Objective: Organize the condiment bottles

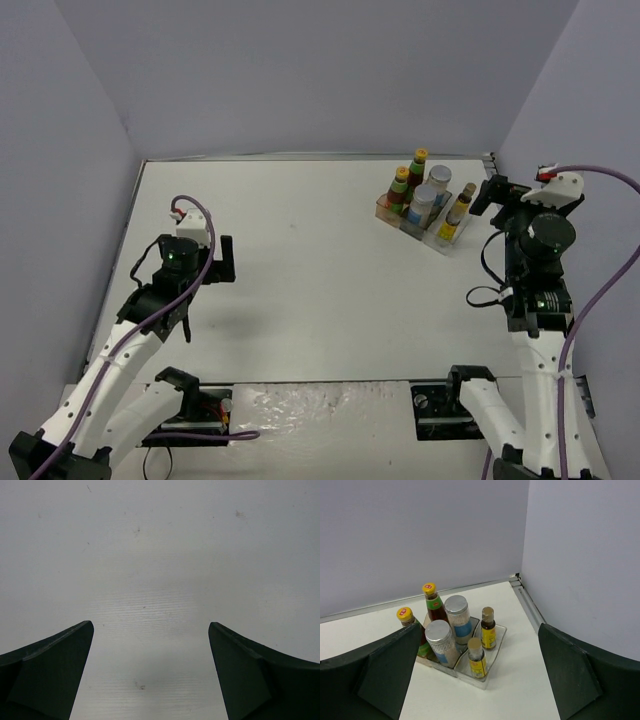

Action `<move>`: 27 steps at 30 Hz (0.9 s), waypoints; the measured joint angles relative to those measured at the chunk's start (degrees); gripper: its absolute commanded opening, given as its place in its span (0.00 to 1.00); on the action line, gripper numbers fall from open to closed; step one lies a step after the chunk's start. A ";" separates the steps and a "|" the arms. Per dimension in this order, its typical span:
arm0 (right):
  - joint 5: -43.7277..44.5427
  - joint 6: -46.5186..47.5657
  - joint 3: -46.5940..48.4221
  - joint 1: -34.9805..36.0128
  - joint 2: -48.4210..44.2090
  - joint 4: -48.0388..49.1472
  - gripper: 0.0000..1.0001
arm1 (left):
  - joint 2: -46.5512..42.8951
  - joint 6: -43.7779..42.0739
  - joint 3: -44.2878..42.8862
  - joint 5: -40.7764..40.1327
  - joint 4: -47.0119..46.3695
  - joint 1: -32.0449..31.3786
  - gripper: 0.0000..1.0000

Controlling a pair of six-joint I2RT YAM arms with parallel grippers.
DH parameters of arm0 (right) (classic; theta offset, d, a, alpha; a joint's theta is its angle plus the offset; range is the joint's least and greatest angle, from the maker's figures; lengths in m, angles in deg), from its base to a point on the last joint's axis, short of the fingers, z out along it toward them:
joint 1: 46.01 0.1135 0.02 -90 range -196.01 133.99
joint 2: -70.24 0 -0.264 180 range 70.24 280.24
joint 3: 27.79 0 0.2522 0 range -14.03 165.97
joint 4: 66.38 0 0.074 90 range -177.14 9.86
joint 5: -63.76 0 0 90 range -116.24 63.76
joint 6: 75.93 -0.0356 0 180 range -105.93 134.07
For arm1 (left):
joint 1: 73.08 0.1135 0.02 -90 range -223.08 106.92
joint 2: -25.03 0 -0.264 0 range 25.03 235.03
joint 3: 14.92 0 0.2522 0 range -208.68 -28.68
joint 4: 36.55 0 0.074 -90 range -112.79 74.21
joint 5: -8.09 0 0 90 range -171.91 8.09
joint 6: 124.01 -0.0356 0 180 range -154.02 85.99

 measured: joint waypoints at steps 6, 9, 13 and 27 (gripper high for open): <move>-1.00 0.35 -2.27 0.04 -8.17 -6.82 1.00 | -3.25 -0.01 -0.06 -0.39 1.55 -0.20 0.97; -3.51 1.02 -4.87 0.43 -10.81 -9.81 1.00 | -5.20 -0.04 0.30 -0.52 1.68 -0.20 0.97; -3.65 0.44 -9.34 2.99 -15.62 -12.02 1.00 | -7.44 -0.24 2.04 -1.77 1.02 -0.23 0.97; 7.60 -3.97 -18.21 15.41 -22.38 -13.88 1.00 | -5.62 -2.74 5.75 -4.10 -1.48 -0.23 0.97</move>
